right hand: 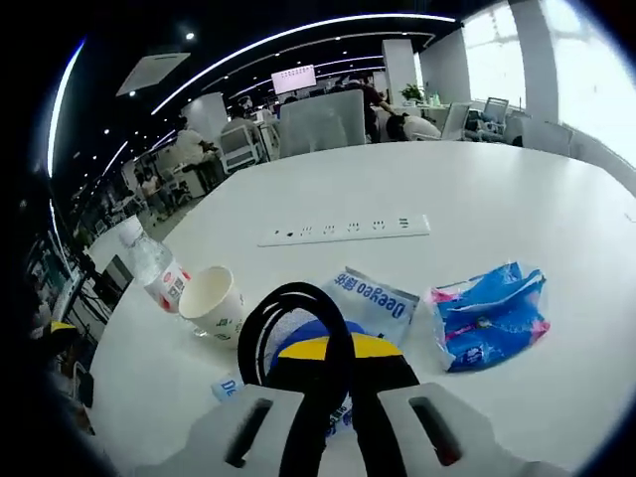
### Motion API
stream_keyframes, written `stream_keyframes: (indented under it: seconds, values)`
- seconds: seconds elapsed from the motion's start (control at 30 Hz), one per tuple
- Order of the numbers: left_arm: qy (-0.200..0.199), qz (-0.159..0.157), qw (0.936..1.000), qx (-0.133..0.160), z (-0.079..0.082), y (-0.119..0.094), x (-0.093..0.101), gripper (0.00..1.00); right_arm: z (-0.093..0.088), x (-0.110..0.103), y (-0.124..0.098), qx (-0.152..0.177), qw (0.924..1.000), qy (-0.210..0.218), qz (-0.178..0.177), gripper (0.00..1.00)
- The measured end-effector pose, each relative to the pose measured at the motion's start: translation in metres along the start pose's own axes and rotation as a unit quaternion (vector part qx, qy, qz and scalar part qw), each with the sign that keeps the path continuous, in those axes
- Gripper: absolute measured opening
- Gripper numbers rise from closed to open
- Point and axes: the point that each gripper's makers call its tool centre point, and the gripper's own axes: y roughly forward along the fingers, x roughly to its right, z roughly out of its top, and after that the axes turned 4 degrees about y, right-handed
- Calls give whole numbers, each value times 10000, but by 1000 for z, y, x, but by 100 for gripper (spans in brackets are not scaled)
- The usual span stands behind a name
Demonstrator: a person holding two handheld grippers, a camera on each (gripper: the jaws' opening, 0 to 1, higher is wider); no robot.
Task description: Arrange the tabletop items into an orderly group along one side of the table until the central work area is clear of visible clutter.
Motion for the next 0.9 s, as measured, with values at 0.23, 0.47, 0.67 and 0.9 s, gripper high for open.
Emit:
stream_keyframes:
  seconds: [0.23, 0.47, 0.67, 0.9]
  values:
    - [40, 64, 10000, -21, 3, -2, -3, 100, -1, 12, -20, 136, 9999, 95, 19, 0]
    - [4, 59, 10000, -43, -1, -2, 4, 100, -8, 25, -41, 234, 9993, 275, 20, 0]
    - [-12, 32, 10000, -87, -3, 1, 9, 100, -10, 40, -61, 339, 9988, 340, -48, 0]
    - [17, 27, 10000, -86, -2, 3, 12, 100, -23, 58, -75, 295, 9984, 467, -147, 0]
